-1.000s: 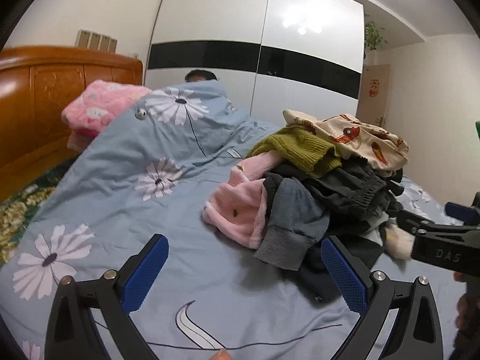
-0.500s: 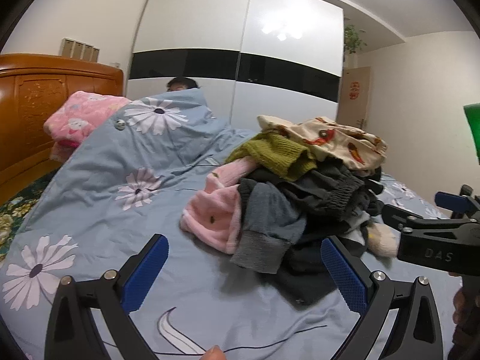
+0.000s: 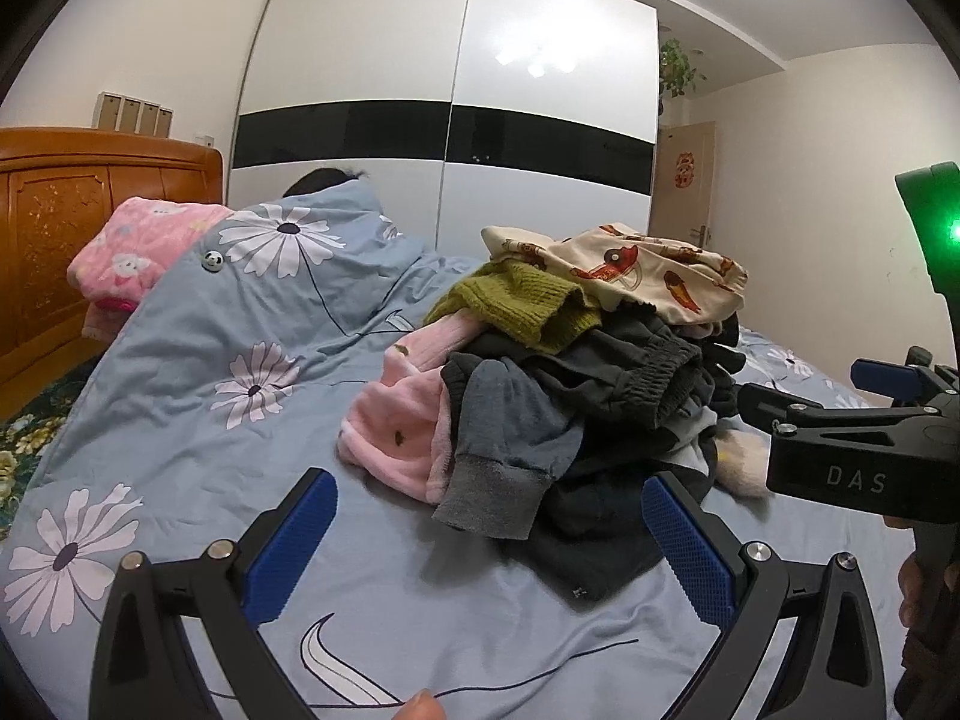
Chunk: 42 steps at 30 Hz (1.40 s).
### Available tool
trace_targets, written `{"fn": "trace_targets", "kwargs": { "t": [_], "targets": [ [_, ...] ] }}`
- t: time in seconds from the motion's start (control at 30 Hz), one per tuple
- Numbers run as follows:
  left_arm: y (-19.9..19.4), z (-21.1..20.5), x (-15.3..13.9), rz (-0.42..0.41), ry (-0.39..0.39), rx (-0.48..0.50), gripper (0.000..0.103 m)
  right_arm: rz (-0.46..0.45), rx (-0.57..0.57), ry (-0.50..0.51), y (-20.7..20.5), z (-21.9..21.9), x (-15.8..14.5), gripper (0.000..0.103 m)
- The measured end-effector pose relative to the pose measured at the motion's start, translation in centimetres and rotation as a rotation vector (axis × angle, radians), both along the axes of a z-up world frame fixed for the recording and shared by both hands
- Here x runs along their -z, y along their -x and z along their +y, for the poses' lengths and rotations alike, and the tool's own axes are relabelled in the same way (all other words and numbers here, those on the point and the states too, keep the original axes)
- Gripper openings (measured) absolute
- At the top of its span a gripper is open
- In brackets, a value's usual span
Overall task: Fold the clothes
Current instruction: 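Move the right gripper toward the cream car-print pants on the clothes heap, then lower the open right gripper onto the cream car-print pants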
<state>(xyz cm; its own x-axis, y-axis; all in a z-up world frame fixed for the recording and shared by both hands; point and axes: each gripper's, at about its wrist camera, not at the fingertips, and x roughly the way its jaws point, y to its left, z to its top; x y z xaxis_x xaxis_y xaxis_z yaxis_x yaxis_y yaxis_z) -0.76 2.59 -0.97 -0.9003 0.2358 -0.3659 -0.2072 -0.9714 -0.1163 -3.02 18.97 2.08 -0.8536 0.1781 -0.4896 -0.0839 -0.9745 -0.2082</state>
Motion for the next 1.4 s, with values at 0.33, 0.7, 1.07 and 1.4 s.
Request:
{"fn": "trace_targets", "kwargs": {
  "t": [0.33, 0.7, 1.07, 1.4],
  "targets": [
    [0.2, -0.8, 0.0, -0.005, -0.007, -0.028, 0.103, 0.004, 0.0, 0.031, 1.1, 0.0, 0.4, 0.103],
    [1.0, -2.7, 0.2, -0.029, -0.029, -0.077, 0.103, 0.063, -0.056, 0.21, 6.5, 2.1, -0.5, 0.103],
    [2.1, -4.6, 0.8, -0.067, -0.071, -0.13, 0.103, 0.127, -0.053, 0.411, 13.8, 7.2, -2.9, 0.103],
    [2.4, -4.0, 1.4, -0.075, -0.031, -0.13, 0.103, 0.136, -0.087, 0.409, 17.8, 8.2, -2.4, 0.103]
  ]
}}
